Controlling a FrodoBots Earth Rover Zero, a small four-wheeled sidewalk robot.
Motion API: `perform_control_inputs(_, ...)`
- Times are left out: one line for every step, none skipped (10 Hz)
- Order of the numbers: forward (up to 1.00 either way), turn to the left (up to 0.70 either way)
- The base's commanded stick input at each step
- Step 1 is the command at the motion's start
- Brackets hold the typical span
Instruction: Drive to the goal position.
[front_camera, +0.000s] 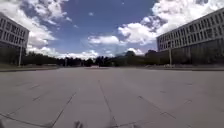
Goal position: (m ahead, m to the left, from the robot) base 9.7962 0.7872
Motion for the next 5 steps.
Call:
perform_control_inputs(0.7, 0.0)
perform_control_inputs(0.7, 0.0)
perform_control_inputs(0.7, 0.0)
perform_control_inputs(0.7, 0.0)
perform_control_inputs(0.7, 0.0)
